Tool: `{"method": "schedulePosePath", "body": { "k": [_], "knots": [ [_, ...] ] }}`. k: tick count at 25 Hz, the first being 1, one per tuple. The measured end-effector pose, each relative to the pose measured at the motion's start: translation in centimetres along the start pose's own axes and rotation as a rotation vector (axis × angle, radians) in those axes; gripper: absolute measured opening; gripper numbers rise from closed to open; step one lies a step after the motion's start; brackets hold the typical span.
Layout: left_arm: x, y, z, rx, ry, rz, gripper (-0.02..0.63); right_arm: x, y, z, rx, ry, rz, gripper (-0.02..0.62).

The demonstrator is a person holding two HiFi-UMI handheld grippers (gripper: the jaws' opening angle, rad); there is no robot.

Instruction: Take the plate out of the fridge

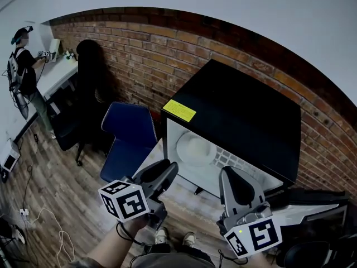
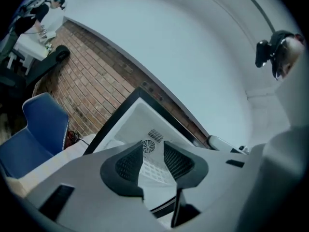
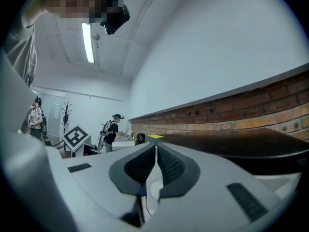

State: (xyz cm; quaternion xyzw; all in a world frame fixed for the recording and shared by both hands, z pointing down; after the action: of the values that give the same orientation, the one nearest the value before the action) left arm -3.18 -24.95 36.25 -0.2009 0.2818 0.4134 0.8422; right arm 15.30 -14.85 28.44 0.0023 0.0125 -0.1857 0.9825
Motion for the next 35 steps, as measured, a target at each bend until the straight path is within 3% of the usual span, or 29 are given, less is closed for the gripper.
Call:
{"method": "schedulePosePath", "body": {
  "k": [7, 15, 35],
  "knots": [
    [-2.3, -2.0, 1.4, -0.012, 0.246, 0.040, 0.162, 0.4, -0.7, 0.0, -0.009, 0.003, -0.027, 0.032],
    [-4.8, -4.0, 3.4, -0.027, 0.437, 0.045, 0.176, 0.5, -1.4, 0.2, -0.018, 0.003, -0.051, 0.032],
    [-10.3, -8.9, 7.2, -0.103, 0.664, 0.059, 0.178, 1.4, -4.6, 3.3, -0.105, -0.037, -0.055, 0.032]
  ]
}}
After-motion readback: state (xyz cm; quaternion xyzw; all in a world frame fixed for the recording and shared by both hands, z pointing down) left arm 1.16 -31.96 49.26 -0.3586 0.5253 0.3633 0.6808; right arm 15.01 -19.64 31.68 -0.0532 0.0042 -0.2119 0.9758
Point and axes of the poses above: the fingertips, and each gripper's own axes: y backward along the fingers, x to its right, z out of its underside, the point moved 7 cm from there along y, backward along the fingers, and after that the axes turned 4 degrees about -z, right-handed, at the moved point
